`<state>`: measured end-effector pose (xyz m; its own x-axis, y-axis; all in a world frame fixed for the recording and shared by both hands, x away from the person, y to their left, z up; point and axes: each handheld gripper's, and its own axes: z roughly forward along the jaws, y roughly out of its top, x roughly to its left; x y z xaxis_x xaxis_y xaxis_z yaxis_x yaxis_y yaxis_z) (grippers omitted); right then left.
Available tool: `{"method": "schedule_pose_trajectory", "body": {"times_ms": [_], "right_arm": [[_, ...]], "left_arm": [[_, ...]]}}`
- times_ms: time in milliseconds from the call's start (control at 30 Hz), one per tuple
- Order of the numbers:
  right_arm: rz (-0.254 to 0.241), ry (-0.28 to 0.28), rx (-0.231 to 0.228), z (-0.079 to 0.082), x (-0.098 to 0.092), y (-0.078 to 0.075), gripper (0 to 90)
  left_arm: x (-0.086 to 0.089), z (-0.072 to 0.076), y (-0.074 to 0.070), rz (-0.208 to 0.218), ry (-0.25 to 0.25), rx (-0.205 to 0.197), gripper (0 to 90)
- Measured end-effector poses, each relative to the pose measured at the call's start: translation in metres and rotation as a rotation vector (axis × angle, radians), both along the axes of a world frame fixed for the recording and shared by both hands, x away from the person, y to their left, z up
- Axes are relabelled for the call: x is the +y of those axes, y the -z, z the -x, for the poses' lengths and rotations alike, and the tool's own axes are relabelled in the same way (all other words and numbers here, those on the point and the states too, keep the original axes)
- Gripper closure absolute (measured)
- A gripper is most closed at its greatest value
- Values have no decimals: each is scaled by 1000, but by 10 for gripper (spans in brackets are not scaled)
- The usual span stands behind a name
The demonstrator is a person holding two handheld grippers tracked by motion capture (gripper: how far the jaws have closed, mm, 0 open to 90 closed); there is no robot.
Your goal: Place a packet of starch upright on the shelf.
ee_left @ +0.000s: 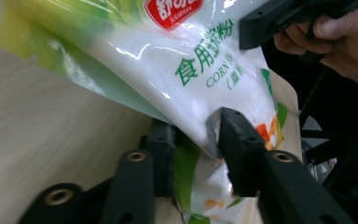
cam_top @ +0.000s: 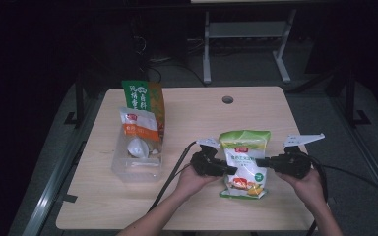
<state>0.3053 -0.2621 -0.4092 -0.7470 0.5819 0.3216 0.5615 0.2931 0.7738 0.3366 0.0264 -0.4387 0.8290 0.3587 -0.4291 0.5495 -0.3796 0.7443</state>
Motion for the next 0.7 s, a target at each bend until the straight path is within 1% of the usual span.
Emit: {"method": "schedule_pose_trajectory", "body": {"times_ms": [33, 67, 100, 133, 167, 200, 233, 267, 400, 500, 567, 633, 700], "right_arm": [[0, -1, -11, 0, 4, -2, 892], [0, -1, -11, 0, 4, -2, 892], [-12, -5, -32, -1, 8, -6, 892], [-22, -3, -36, -2, 9, -8, 892], [-22, -3, -36, -2, 9, -8, 892], [-28, -8, -65, -4, 15, -13, 892], [-28, -8, -65, -4, 15, -13, 892], [-17, -10, -90, -8, 22, -16, 891], [-20, -16, -88, -15, 32, -14, 887], [-5, -23, -86, -18, 38, -9, 878], [4, -28, -81, -19, 39, -7, 867], [18, -40, -72, -20, 41, -5, 841], [10, -54, -54, -22, 41, -3, 808]], "left_arm": [[2, 3, -5, -16, -25, -61, 758], [2, 3, -5, -16, -25, -61, 776], [5, 5, -11, -26, -51, -112, 802], [7, 6, -14, -31, -60, -138, 813], [7, 6, -14, -31, -60, -138, 828], [11, 8, -18, -48, -80, -187, 842], [11, 8, -18, -48, -80, -187, 847], [15, 10, -21, -76, -99, -234, 850], [23, 12, -22, -105, -123, -286, 855], [27, 14, -21, -123, -129, -309, 856], [28, 16, -21, -135, -125, -327, 858], [28, 19, -21, -156, -112, -351, 860], [28, 22, -21, -168, -104, -371, 862]]}}
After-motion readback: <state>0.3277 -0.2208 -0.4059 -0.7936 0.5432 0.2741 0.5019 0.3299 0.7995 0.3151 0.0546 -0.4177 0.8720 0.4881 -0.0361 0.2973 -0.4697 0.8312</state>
